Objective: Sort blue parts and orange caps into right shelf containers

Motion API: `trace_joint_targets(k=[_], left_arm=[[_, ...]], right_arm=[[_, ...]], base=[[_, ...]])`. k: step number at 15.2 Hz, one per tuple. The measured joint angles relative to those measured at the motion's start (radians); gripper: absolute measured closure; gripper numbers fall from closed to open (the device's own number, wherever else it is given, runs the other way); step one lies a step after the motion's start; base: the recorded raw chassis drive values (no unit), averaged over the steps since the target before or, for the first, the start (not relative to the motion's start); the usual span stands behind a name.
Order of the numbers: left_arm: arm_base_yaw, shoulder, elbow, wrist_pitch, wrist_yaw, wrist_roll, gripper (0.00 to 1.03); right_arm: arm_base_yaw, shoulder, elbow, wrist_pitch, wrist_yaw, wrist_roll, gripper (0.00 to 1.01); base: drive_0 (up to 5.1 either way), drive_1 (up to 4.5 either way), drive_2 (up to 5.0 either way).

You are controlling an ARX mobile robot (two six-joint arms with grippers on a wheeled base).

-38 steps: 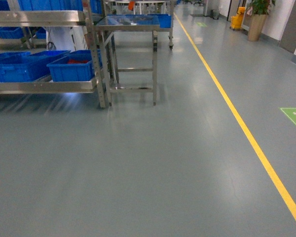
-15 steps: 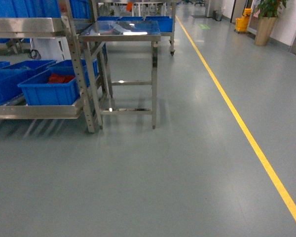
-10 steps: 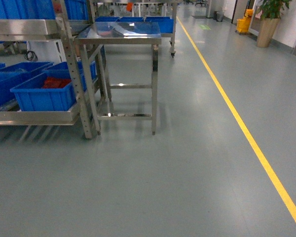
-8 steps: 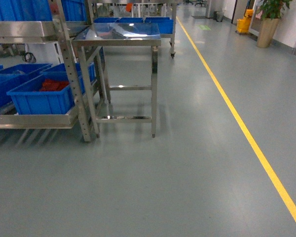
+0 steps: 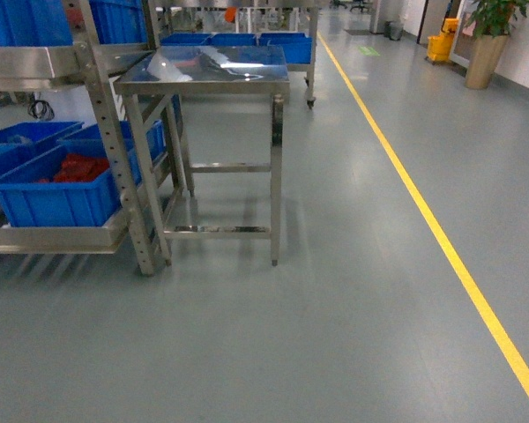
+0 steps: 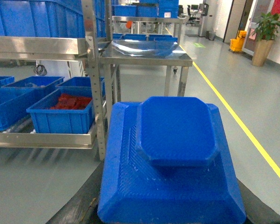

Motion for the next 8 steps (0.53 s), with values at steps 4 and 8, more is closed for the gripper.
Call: trace_joint_targets(k=[4, 8], left_arm=[[0.000, 0.000, 0.000, 0.000, -0.001, 0.000, 0.60], [0.000, 0.000, 0.000, 0.000, 0.000, 0.000, 0.60]], right_arm=[[0.000, 0.000, 0.000, 0.002, 0.000, 0.000, 0.56], [0.000, 0.000, 0.000, 0.003, 0.000, 0.000, 0.56]], base=[[0.0, 4.27, -4.3], [0.0, 4.27, -4.3]])
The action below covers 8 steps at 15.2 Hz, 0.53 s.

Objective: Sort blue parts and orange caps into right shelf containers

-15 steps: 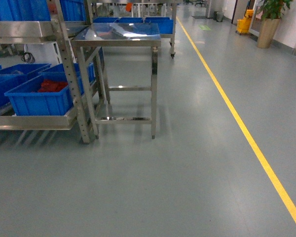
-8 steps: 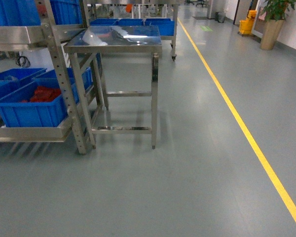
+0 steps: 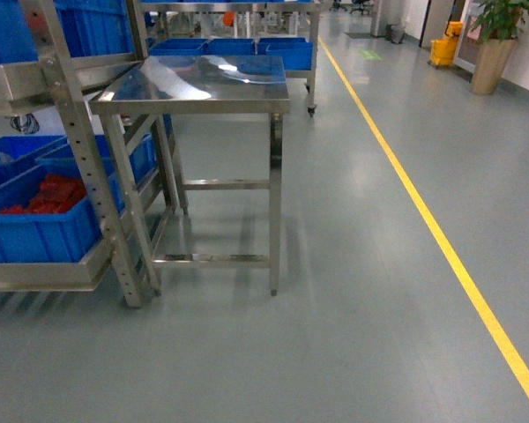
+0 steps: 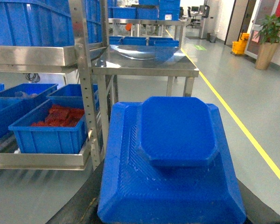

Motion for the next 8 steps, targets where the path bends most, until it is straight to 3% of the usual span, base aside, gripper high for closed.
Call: trace_joint_targets(k=[8], left_arm=[[0.000, 0.000, 0.000, 0.005, 0.000, 0.000, 0.60]], right_arm=[[0.000, 0.000, 0.000, -0.001, 0.000, 0.000, 0.56]], base=[[0.0, 4.27, -4.3]])
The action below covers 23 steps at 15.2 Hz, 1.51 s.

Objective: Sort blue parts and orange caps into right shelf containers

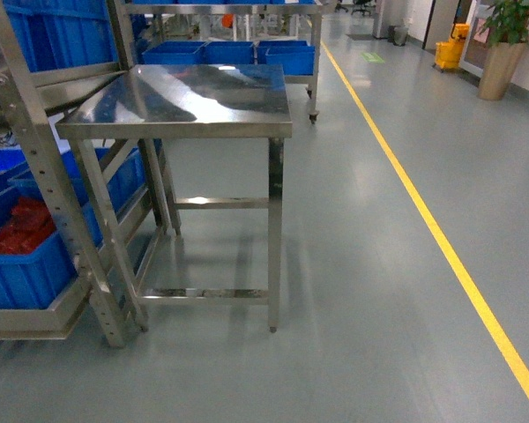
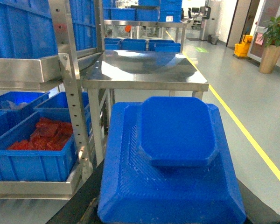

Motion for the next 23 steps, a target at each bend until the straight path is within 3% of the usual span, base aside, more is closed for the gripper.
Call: trace_joint_targets(k=[12, 23], left_arm=[[0.000, 0.000, 0.000, -0.004, -0.001, 0.000, 0.60], [0.000, 0.000, 0.000, -0.006, 0.000, 0.000, 0.60]], right_arm=[[0.000, 0.000, 0.000, 0.001, 0.000, 0.000, 0.56], [0.000, 0.000, 0.000, 0.003, 0.002, 0.000, 0.56]], base=[[0.0, 4.27, -4.3], [0.0, 0.00, 0.0]])
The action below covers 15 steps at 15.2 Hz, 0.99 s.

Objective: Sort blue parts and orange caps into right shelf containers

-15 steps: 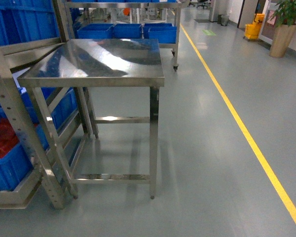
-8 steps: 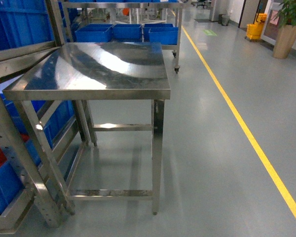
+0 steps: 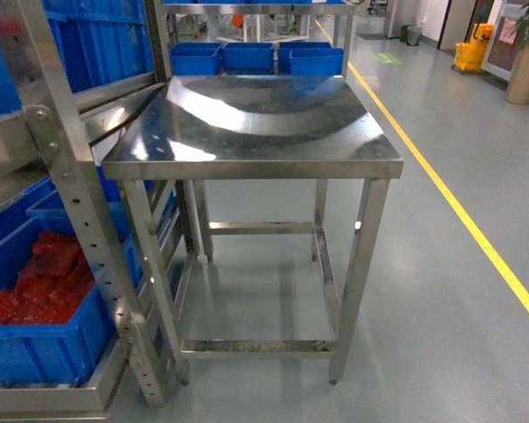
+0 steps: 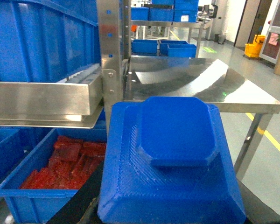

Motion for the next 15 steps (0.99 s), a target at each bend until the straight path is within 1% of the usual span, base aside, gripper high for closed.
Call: trace_joint_targets(k=[9, 15], left_arm=[[0.000, 0.000, 0.000, -0.001, 0.000, 0.000, 0.60], [0.000, 0.000, 0.000, 0.000, 0.000, 0.000, 0.60]], right_arm=[[0.000, 0.000, 0.000, -0.006, 0.000, 0.000, 0.56], [0.000, 0.000, 0.000, -0.001, -0.002, 0.000, 0.56]], base=[[0.0, 0.00, 0.0], [-5.0, 2.36, 2.4]])
